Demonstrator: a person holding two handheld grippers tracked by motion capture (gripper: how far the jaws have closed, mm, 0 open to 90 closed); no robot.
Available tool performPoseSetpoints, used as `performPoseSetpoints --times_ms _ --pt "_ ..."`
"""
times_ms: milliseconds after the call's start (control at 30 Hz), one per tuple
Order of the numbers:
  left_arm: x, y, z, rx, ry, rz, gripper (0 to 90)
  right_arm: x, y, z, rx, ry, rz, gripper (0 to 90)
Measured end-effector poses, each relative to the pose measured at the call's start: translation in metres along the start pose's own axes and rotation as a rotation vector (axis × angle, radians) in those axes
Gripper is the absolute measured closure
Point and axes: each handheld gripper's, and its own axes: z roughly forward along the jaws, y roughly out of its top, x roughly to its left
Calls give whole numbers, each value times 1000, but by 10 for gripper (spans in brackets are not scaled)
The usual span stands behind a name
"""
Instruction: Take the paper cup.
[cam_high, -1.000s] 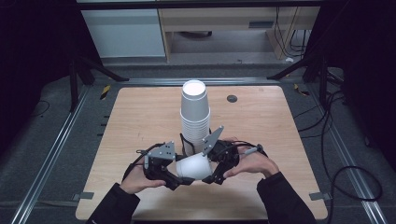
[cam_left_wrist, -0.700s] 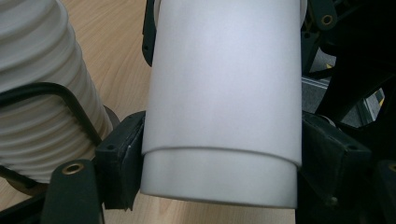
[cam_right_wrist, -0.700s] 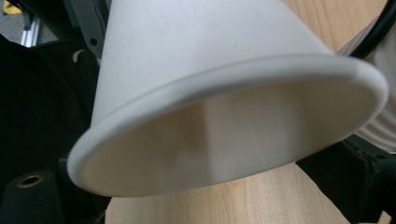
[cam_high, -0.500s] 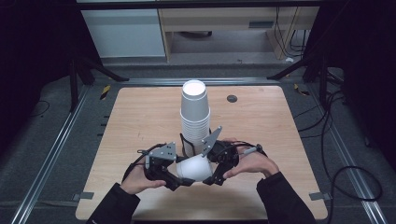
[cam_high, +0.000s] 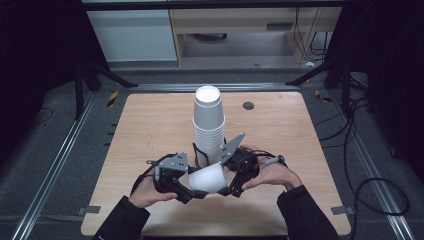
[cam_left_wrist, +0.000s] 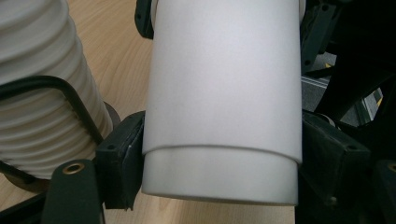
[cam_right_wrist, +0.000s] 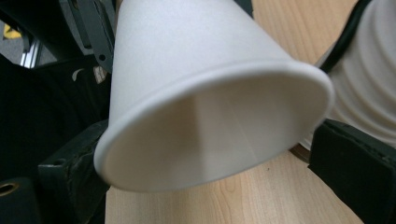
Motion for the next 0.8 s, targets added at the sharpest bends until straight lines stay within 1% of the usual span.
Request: performPoseSetpoints --times_ms 33,100,133,167,200,233,300,333,400,433,467,500,533,633,733,800 --pt "0 0 -1 -5 4 -1 229 0 0 0 0 0 0 33" --pt "1 -1 -3 -9 11 -1 228 -1 -1 -5 -19 -15 9 28" --pt "2 -1 -5 -17 19 -3 228 -1 -3 -11 -57 -29 24 26" --pt "2 -1 -5 -17 19 -3 228 -1 -3 -11 -57 -29 24 26" --pt "2 -1 -6 -22 24 -2 228 -2 -4 -14 -76 -40 27 28" --pt "2 -1 -7 -29 24 -6 228 -2 -6 -17 -113 -46 36 28" --pt "3 -2 -10 -39 29 -8 228 -2 -9 -23 -163 -48 63 27" --pt "4 -2 -11 -43 33 -9 227 -2 -13 -28 -200 -60 78 30" --pt "5 -3 -13 -50 38 -12 227 -2 -15 -29 -210 -62 86 30" --pt "6 -3 -15 -65 45 -18 226 -2 -18 -31 -229 -72 103 31" --pt "6 -3 -15 -65 45 -18 226 -2 -20 -32 -235 -82 109 31" --pt "7 -4 -16 -73 48 -18 226 -2 -20 -32 -235 -82 109 31" --pt "7 -4 -17 -82 49 -20 226 -1 -22 -33 -247 -91 118 35" --pt "8 -4 -20 -111 55 -21 226 0 -27 -34 -286 -97 140 35" --pt "7 -3 -22 -143 57 -16 226 1 -30 -32 -318 -64 154 26" --pt "6 -2 -23 -168 49 -9 225 4 -31 -29 -325 -51 151 25"
